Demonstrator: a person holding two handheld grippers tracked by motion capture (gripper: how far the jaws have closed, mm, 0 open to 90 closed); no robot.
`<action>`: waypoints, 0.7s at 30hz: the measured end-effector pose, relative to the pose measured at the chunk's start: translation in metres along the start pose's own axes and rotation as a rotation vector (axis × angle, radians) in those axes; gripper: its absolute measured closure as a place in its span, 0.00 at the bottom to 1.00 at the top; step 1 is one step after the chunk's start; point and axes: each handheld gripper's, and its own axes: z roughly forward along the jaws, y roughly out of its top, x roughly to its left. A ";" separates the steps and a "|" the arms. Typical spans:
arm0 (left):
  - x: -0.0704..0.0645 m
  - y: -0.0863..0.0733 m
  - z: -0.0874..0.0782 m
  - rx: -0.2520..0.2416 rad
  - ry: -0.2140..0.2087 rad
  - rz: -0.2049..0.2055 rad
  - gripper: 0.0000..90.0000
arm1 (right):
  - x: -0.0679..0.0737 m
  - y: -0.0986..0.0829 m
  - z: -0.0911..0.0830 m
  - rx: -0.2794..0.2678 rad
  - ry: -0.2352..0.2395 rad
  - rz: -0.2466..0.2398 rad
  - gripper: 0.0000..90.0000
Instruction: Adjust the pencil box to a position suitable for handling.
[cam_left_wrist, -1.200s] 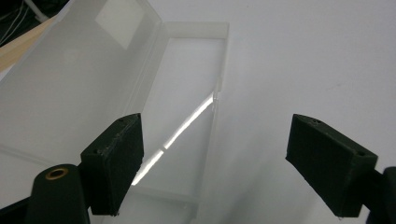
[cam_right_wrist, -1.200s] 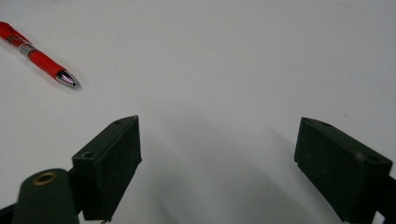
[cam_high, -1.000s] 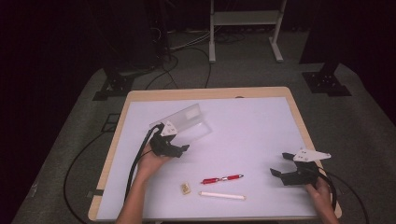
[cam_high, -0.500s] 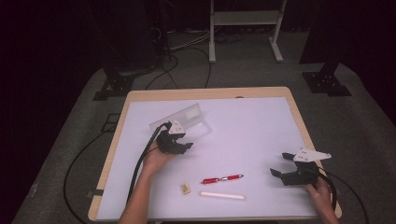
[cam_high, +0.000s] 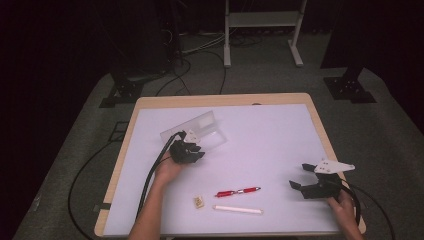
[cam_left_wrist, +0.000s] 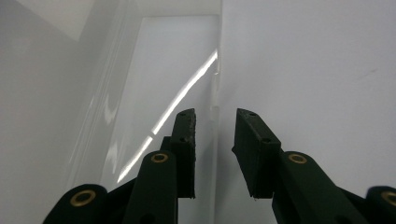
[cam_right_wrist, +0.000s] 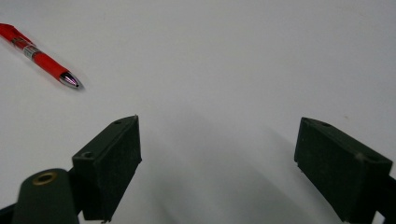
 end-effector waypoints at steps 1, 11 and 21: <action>0.000 0.000 0.000 -0.001 -0.001 0.004 0.79 | 0.000 0.000 0.000 0.000 0.000 0.000 0.15; 0.000 -0.002 0.006 0.025 -0.005 0.006 0.87 | 0.000 0.000 0.000 -0.001 -0.001 0.000 0.15; -0.001 -0.001 0.006 0.030 -0.010 0.027 0.97 | 0.000 0.000 0.000 -0.001 -0.001 0.000 0.15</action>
